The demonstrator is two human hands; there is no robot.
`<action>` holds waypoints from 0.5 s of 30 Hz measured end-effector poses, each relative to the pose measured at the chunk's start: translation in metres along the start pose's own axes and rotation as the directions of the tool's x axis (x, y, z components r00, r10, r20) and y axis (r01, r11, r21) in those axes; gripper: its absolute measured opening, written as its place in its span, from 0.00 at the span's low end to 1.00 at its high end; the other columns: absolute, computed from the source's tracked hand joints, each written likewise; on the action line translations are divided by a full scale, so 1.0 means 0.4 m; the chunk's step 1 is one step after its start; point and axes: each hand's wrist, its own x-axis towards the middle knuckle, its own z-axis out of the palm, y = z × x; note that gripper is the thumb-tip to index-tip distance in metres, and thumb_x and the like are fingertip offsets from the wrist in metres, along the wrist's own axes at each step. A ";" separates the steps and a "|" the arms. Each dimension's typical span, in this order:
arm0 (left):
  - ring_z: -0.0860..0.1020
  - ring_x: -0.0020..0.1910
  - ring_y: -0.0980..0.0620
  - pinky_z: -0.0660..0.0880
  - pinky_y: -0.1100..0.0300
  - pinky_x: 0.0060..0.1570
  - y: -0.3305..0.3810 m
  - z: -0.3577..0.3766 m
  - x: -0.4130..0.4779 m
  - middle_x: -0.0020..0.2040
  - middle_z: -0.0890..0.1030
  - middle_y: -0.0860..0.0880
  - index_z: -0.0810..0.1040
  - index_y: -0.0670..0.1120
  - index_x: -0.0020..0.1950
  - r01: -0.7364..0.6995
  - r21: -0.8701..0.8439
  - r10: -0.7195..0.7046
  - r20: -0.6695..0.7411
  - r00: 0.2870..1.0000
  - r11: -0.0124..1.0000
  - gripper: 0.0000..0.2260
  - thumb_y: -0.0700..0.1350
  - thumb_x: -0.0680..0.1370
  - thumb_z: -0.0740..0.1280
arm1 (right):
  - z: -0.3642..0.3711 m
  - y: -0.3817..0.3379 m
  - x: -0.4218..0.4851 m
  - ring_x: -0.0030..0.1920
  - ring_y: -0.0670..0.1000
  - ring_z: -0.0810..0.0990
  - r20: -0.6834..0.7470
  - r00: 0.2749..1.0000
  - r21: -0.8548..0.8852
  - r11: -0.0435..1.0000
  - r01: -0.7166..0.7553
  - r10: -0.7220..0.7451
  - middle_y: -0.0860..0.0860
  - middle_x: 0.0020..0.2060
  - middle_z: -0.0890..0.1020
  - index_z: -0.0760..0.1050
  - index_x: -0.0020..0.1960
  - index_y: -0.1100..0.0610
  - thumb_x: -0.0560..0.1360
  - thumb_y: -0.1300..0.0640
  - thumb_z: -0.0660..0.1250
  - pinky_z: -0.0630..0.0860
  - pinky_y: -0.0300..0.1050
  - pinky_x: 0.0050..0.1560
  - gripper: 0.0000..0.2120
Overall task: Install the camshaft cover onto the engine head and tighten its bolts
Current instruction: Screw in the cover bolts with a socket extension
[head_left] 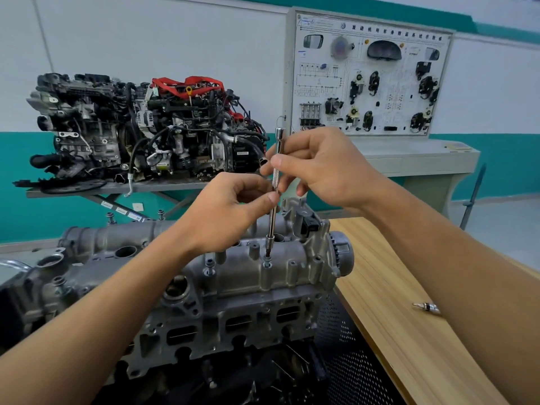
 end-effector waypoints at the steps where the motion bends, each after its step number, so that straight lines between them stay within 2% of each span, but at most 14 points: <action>1: 0.81 0.40 0.42 0.77 0.39 0.45 0.006 0.006 0.000 0.44 0.84 0.37 0.84 0.44 0.49 -0.002 -0.020 0.001 -0.017 1.000 1.000 0.11 0.51 0.76 0.73 | 0.002 0.001 0.000 0.33 0.49 0.83 -0.018 1.000 -0.002 1.000 0.011 -0.011 0.55 0.40 0.87 0.82 0.46 0.62 0.78 0.60 0.70 0.76 0.38 0.30 0.05; 3: 0.77 0.35 0.44 0.77 0.41 0.39 0.011 0.016 0.002 0.40 0.83 0.35 0.84 0.43 0.45 -0.001 -0.024 -0.001 -0.068 0.998 1.000 0.17 0.57 0.70 0.77 | 0.007 0.003 -0.001 0.31 0.49 0.82 -0.075 0.997 0.013 1.000 0.019 -0.018 0.57 0.35 0.86 0.81 0.42 0.63 0.75 0.59 0.73 0.76 0.39 0.28 0.07; 4: 0.77 0.33 0.45 0.77 0.45 0.36 0.012 0.019 0.003 0.38 0.83 0.38 0.83 0.44 0.43 0.000 -0.009 -0.001 -0.097 0.995 1.000 0.18 0.58 0.67 0.77 | 0.010 0.004 -0.001 0.30 0.49 0.82 -0.107 0.994 0.019 1.000 0.021 -0.019 0.56 0.32 0.85 0.80 0.40 0.61 0.74 0.58 0.75 0.76 0.39 0.28 0.08; 7: 0.76 0.28 0.55 0.75 0.59 0.31 0.006 0.026 0.002 0.31 0.83 0.47 0.82 0.48 0.37 -0.003 0.036 0.008 -0.158 0.987 0.999 0.13 0.56 0.65 0.78 | 0.018 0.010 -0.002 0.26 0.48 0.79 -0.185 0.982 -0.005 0.999 0.040 -0.041 0.52 0.25 0.81 0.77 0.36 0.57 0.71 0.55 0.78 0.75 0.38 0.28 0.11; 9: 0.75 0.28 0.57 0.74 0.61 0.29 0.006 0.028 0.001 0.30 0.83 0.49 0.83 0.48 0.36 -0.009 0.045 0.016 -0.149 0.989 0.999 0.09 0.51 0.68 0.78 | 0.019 0.012 -0.003 0.26 0.47 0.78 -0.194 0.979 -0.025 0.998 0.050 -0.054 0.50 0.24 0.80 0.77 0.36 0.58 0.70 0.53 0.78 0.75 0.39 0.28 0.12; 10: 0.76 0.29 0.56 0.76 0.57 0.30 0.007 0.028 0.001 0.32 0.83 0.48 0.84 0.47 0.38 -0.005 0.042 0.011 -0.132 0.991 0.999 0.07 0.49 0.70 0.78 | 0.018 0.013 -0.004 0.26 0.46 0.78 -0.182 0.981 -0.022 0.998 0.055 -0.058 0.50 0.25 0.80 0.78 0.37 0.59 0.71 0.53 0.78 0.75 0.38 0.29 0.12; 12: 0.82 0.34 0.50 0.80 0.51 0.39 0.011 0.024 0.002 0.37 0.86 0.47 0.85 0.45 0.45 0.014 0.038 -0.011 -0.081 0.997 0.999 0.03 0.45 0.74 0.75 | 0.013 0.013 -0.004 0.28 0.46 0.79 -0.135 0.989 0.016 0.998 0.057 -0.054 0.51 0.27 0.82 0.81 0.41 0.62 0.73 0.53 0.76 0.74 0.36 0.29 0.12; 15: 0.84 0.43 0.45 0.80 0.50 0.46 0.017 0.015 0.000 0.42 0.87 0.50 0.84 0.45 0.49 0.022 0.113 -0.023 0.008 1.000 0.993 0.04 0.43 0.79 0.69 | 0.006 0.014 -0.002 0.32 0.47 0.82 -0.048 0.998 0.036 0.999 0.031 -0.030 0.56 0.35 0.85 0.82 0.46 0.62 0.76 0.56 0.72 0.76 0.38 0.30 0.08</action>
